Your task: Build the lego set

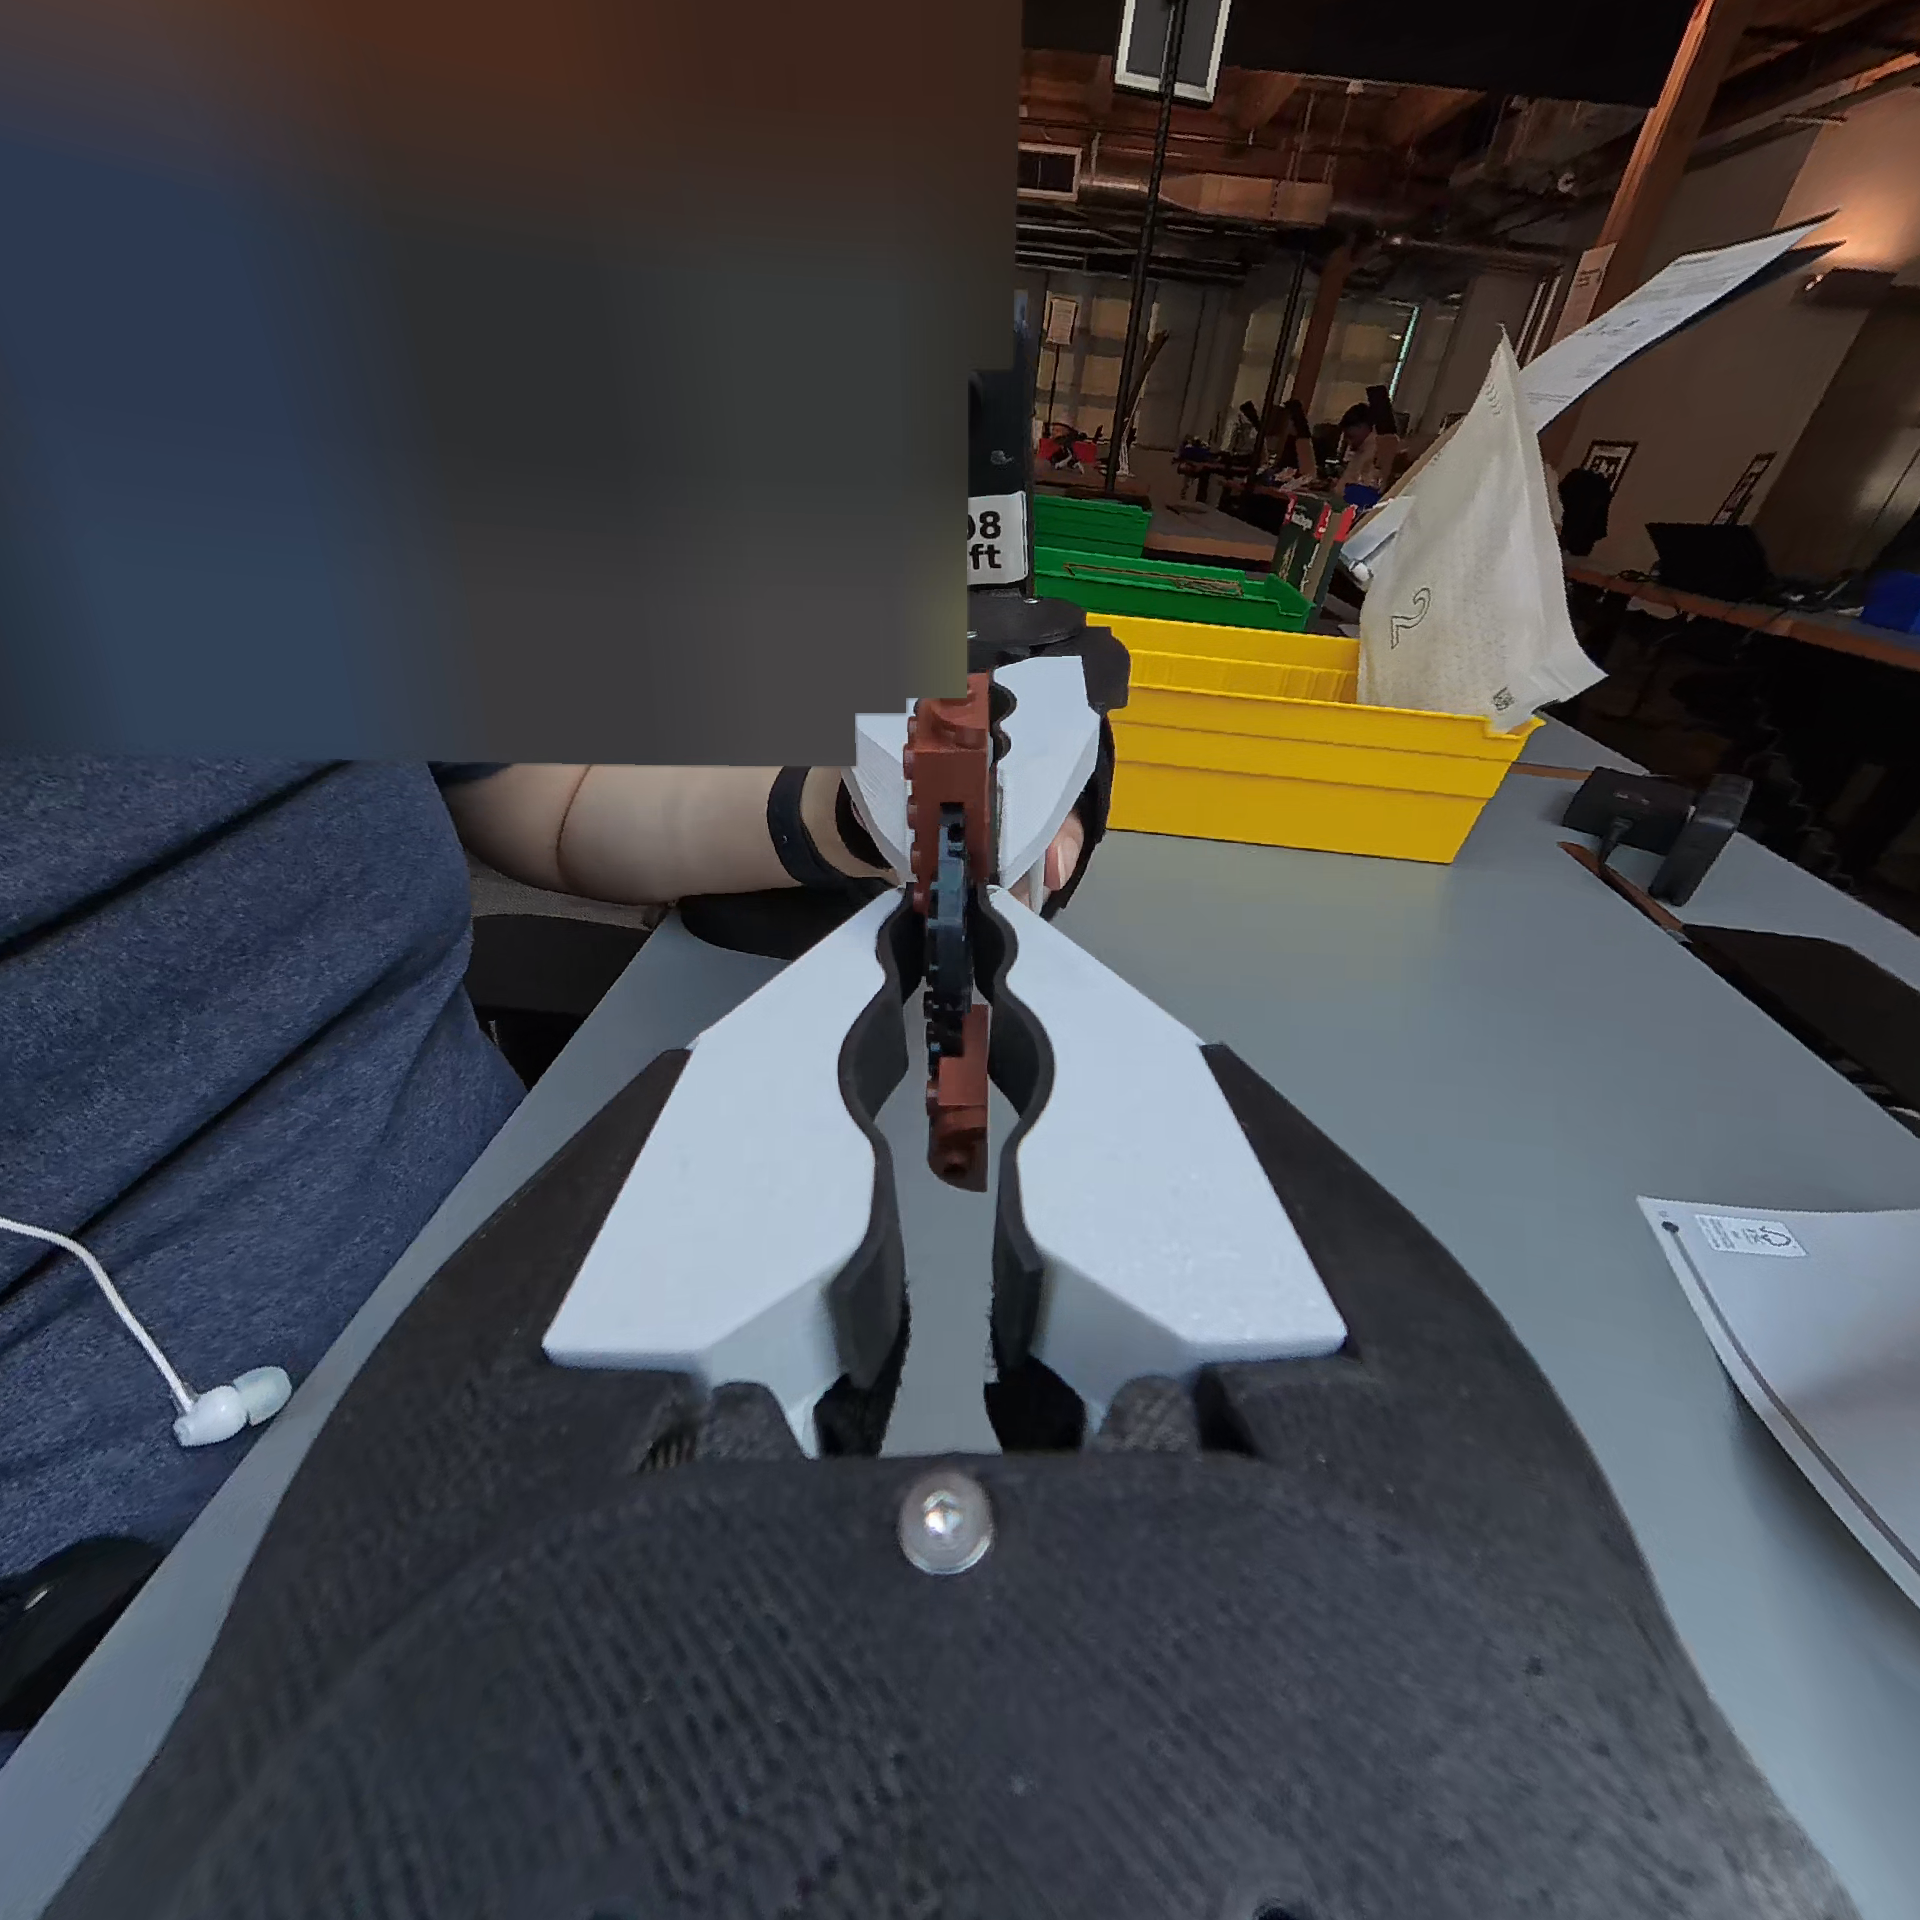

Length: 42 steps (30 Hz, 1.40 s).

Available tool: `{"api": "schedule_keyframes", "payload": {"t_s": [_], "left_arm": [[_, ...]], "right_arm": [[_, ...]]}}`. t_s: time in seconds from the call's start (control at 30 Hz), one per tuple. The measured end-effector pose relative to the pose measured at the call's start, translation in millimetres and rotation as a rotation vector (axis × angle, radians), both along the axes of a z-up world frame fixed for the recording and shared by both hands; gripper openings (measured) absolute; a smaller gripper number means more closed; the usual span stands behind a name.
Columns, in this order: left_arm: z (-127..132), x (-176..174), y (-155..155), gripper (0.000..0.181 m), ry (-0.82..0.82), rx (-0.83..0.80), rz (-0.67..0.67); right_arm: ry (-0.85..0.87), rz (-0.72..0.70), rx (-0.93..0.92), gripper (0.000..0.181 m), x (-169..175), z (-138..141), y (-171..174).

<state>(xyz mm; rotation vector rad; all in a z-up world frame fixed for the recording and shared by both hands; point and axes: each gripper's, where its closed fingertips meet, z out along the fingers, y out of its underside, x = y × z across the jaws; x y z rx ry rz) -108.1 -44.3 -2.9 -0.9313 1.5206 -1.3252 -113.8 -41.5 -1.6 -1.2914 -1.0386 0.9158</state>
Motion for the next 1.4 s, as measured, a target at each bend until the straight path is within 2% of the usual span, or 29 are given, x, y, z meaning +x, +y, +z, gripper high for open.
{"api": "schedule_keyframes", "payload": {"t_s": [0.17,0.3,0.87,0.9,0.93,0.97,1.0,1.1,1.3,1.4], "left_arm": [[3,-4,-8,0.009,-0.040,0.139,0.007],[2,-4,-10,0.009,-0.052,0.187,0.016],[1,-6,-11,0.009,-0.039,0.179,-0.002],[1,-7,-11,0.009,-0.028,0.178,0.001],[-1,-6,-9,0.009,-0.009,0.182,0.010],[-4,-6,-8,0.009,0.011,0.192,0.014],[-6,-5,-7,0.009,0.022,0.202,0.019],[-9,-4,-10,0.009,0.043,0.206,0.010],[-20,-1,-4,0.009,0.109,0.174,0.018],[-14,2,2,0.010,0.061,0.095,0.046]], "right_arm": [[-0.030,-0.005,0.138,0.007,-4,3,-8],[-0.044,-0.004,0.161,0.007,-4,3,-10],[-0.017,0.036,0.112,0.007,-6,2,-11],[-0.022,0.032,0.131,0.013,-6,2,-12],[-0.010,0.018,0.156,0.029,-7,6,-13],[0.003,0.011,0.181,0.032,-7,10,-14],[-0.004,0.005,0.197,0.023,-7,11,-15],[-0.023,-0.004,0.181,0.012,-6,7,-12],[-0.085,-0.034,0.117,0.011,-5,-5,-2],[0.024,-0.040,0.042,0.010,1,5,4]]}}
